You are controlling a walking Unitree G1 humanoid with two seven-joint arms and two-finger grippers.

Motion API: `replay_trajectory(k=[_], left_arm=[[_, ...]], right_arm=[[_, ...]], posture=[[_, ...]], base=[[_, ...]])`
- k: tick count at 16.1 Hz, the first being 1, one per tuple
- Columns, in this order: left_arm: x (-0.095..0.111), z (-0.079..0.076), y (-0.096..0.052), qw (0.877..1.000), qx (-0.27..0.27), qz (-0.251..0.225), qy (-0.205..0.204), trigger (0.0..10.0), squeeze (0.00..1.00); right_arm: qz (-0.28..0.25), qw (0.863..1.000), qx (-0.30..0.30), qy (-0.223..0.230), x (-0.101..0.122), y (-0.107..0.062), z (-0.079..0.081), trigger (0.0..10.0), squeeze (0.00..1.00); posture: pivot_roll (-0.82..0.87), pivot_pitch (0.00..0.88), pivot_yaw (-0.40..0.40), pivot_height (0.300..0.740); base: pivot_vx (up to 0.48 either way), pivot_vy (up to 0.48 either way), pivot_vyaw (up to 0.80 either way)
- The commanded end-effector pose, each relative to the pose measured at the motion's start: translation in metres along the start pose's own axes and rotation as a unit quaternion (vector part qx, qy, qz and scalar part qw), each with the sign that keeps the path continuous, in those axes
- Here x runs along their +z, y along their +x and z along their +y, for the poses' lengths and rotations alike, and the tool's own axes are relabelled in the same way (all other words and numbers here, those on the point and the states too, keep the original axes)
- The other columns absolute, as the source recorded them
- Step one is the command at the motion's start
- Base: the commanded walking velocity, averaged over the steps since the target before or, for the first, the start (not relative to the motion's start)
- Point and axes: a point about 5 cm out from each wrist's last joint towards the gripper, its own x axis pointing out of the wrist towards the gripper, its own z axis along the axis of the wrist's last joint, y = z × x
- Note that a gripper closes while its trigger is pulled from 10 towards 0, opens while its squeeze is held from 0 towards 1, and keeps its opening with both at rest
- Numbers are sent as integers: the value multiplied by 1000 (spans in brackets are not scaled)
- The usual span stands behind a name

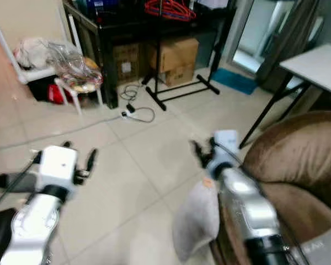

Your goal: Move the pillow to the sofa from floor

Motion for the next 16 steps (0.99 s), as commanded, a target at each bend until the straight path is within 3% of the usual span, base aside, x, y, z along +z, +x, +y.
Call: replay_trajectory(k=[1, 4, 9, 13, 16], left_arm=[[5, -3, 4, 1000, -7, -15, 2, 10000, 0], [8, -1, 8, 1000, -4, -20, 5, 10000, 0], [7, -3, 10, 1000, -14, -24, 4, 10000, 0], [5, -8, 8, 999, -19, -25, 5, 10000, 0], [6, -8, 9, 999, -15, -28, -2, 10000, 0]], right_arm=[[-30, 998, -49, -11, 9, -7, -21, 10000, 0], [-38, 996, -81, -8, 8, -15, -32, 10000, 0], [-24, 997, -78, -7, 4, -19, -28, 10000, 0], [-24, 997, -71, -3, 4, -18, -25, 10000, 0], [-16, 997, -71, -4, 2, -14, -32, 10000, 0]], posture=[[3, 0, -59, 740], [-5, 0, -45, 740], [-13, 0, -39, 735], [-22, 0, -43, 695], [-25, 0, -49, 670]], base=[[270, 0, 0], [271, 0, 0], [216, 0, 0], [0, 0, 0], [0, 0, 0]])
